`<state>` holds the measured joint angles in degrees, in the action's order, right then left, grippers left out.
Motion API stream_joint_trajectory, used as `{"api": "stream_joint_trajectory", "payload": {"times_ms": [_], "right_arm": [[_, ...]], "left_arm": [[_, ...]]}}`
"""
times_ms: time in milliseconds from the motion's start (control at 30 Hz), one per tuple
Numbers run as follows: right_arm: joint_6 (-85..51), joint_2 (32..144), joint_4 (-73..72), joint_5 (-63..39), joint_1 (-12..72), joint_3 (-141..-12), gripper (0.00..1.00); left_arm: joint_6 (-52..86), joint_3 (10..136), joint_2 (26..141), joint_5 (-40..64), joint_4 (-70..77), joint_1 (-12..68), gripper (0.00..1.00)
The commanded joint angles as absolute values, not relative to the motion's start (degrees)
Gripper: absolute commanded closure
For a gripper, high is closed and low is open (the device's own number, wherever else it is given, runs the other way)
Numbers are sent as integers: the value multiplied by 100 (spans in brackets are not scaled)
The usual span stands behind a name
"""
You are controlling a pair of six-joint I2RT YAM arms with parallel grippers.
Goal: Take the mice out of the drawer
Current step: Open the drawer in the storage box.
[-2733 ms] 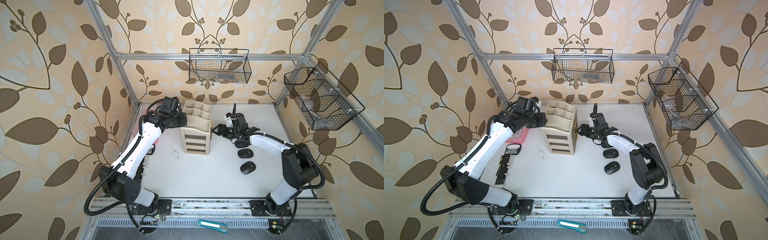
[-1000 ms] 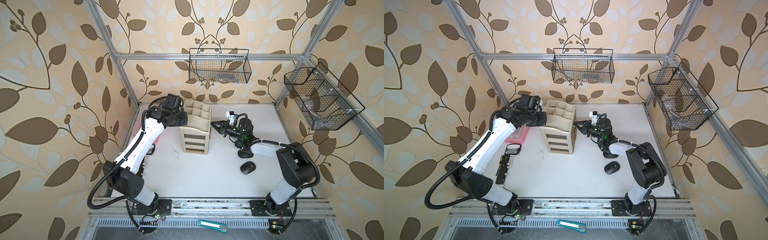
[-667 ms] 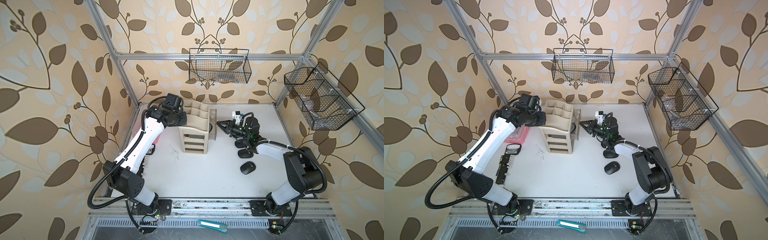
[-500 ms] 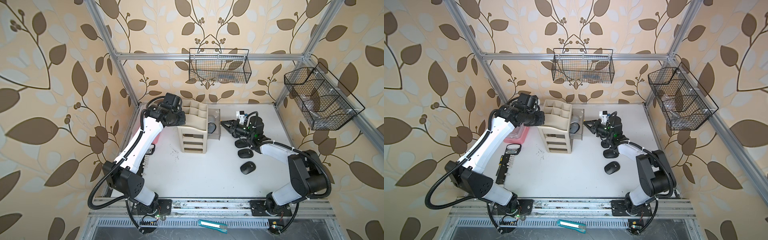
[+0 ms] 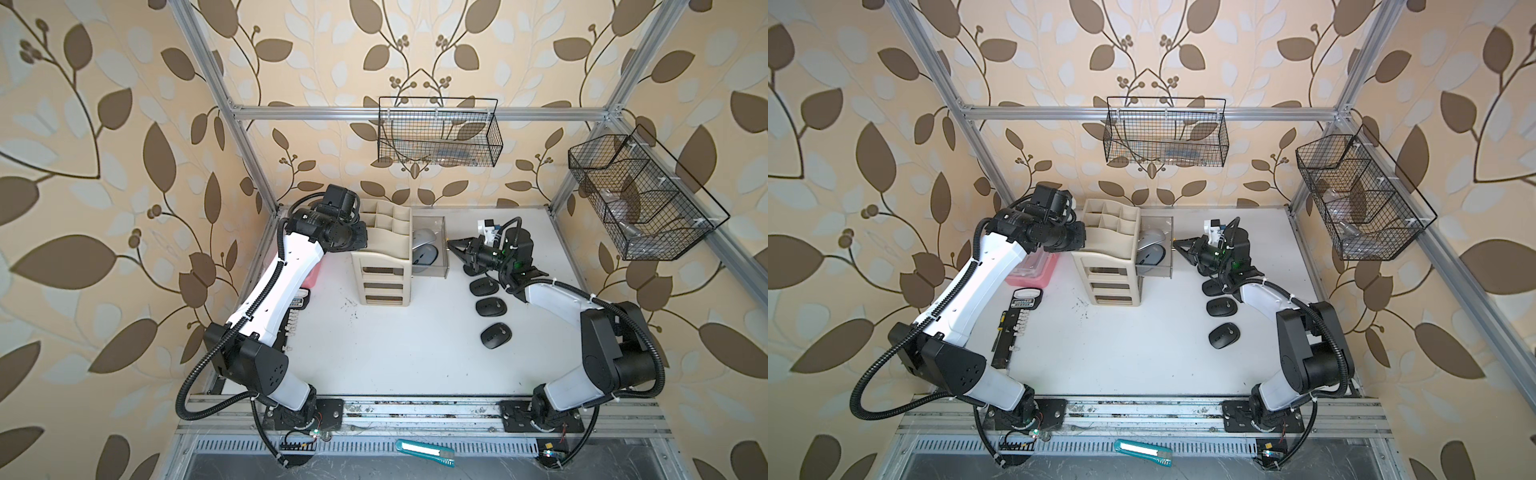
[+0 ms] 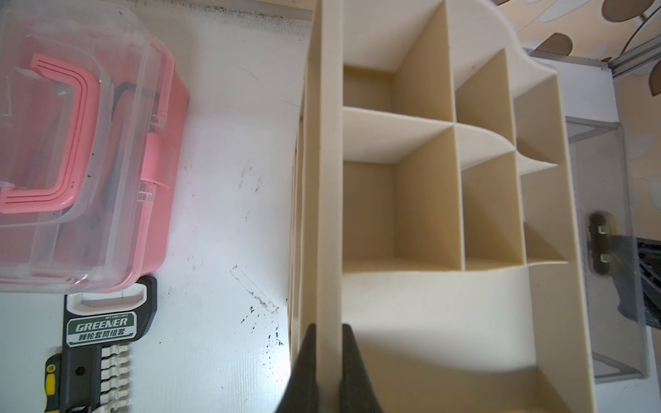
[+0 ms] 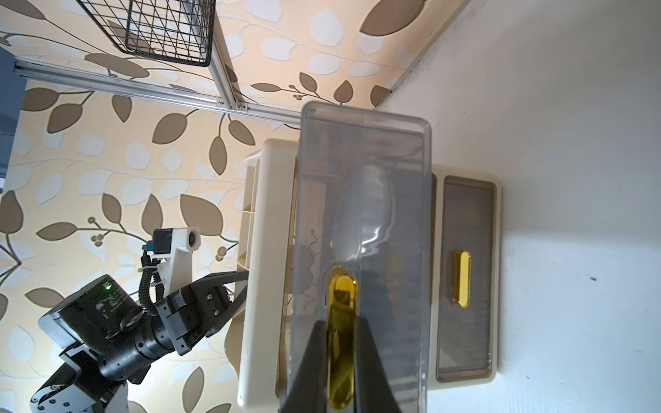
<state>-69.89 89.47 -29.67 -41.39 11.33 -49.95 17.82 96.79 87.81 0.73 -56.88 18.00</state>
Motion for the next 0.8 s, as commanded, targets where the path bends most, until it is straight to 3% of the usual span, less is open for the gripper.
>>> {"api": "stream_joint_trajectory", "payload": {"times_ms": [0, 100, 267, 467, 767], "right_arm": [[-6803, 9035, -3015, -4113, 1072, -5184, 89], [-6666, 8988, -2746, -4084, 1072, -5282, 85], [-6350, 8825, -1907, -3923, 1044, -5560, 60], [-5739, 8474, -151, -3338, 1028, -6219, 43], [-5036, 8244, 2461, -1941, 1524, -7928, 33]], "left_arm": [[1696, 9853, 8589, 220, -6075, 1732, 100], [1744, 9846, 8578, 213, -6029, 1731, 100], [1773, 9891, 8611, 283, -6012, 1731, 100], [1870, 9765, 8483, 307, -5850, 1731, 100], [2017, 9585, 8310, 484, -5626, 1731, 100]]}}
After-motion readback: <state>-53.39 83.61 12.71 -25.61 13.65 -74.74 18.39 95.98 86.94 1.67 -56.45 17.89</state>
